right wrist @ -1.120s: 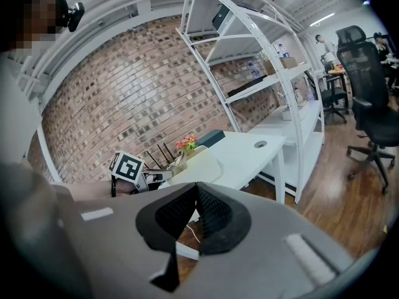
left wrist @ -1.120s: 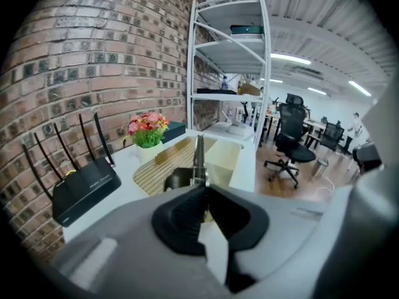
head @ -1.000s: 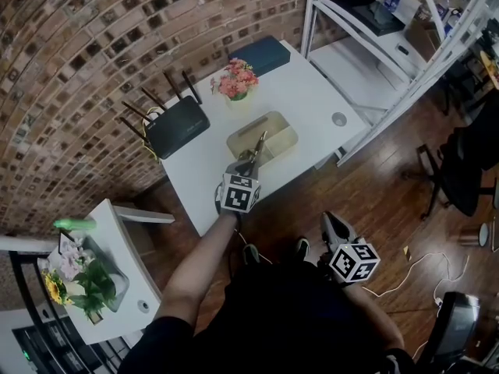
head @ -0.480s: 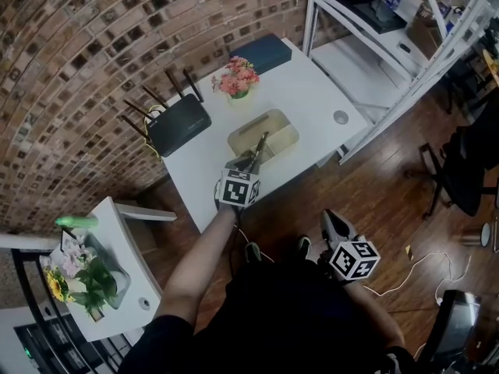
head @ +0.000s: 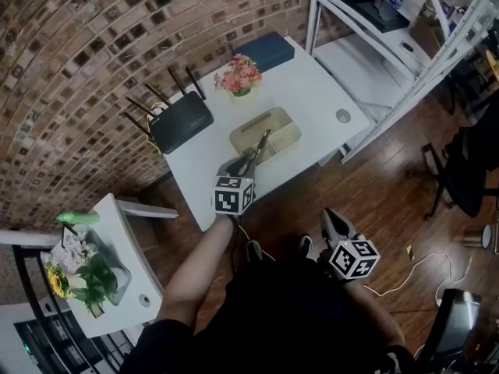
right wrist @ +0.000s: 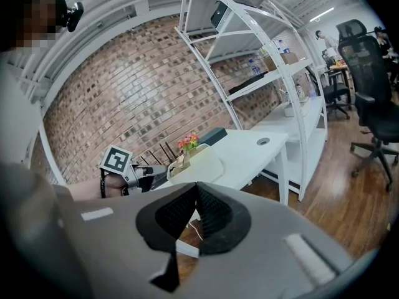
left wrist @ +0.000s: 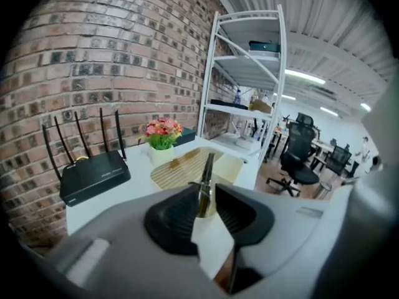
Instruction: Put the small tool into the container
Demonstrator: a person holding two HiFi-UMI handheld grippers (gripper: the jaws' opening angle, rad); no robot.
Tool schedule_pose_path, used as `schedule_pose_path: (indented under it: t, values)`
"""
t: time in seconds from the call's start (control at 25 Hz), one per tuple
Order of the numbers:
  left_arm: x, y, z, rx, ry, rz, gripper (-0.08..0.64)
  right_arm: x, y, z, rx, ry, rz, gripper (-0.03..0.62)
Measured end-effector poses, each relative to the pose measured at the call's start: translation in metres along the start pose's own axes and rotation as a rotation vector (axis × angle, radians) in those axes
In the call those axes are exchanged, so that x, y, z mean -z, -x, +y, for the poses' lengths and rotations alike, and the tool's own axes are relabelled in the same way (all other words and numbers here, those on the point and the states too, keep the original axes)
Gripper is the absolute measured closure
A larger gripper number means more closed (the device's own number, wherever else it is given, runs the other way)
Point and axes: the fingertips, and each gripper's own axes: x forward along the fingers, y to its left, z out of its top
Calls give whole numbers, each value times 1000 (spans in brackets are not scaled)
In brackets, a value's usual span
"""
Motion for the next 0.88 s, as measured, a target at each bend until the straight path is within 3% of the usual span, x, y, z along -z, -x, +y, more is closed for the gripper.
schedule_pose_path:
  t: [0.2, 0.48, 0.68, 0.88]
  values:
    - [2, 37, -15, 56, 90, -59, 498, 2, -6, 6, -22, 9, 15, 584]
    - [20, 91, -55, 157, 146, -108, 555, 5, -23, 31, -86, 66, 44, 583]
    - [39, 119, -68, 169, 187, -116, 557, 1, -33, 53, -137, 146, 45, 583]
    - [65, 127, -76, 204, 271, -66, 557, 0, -40, 70, -180, 190, 53, 584]
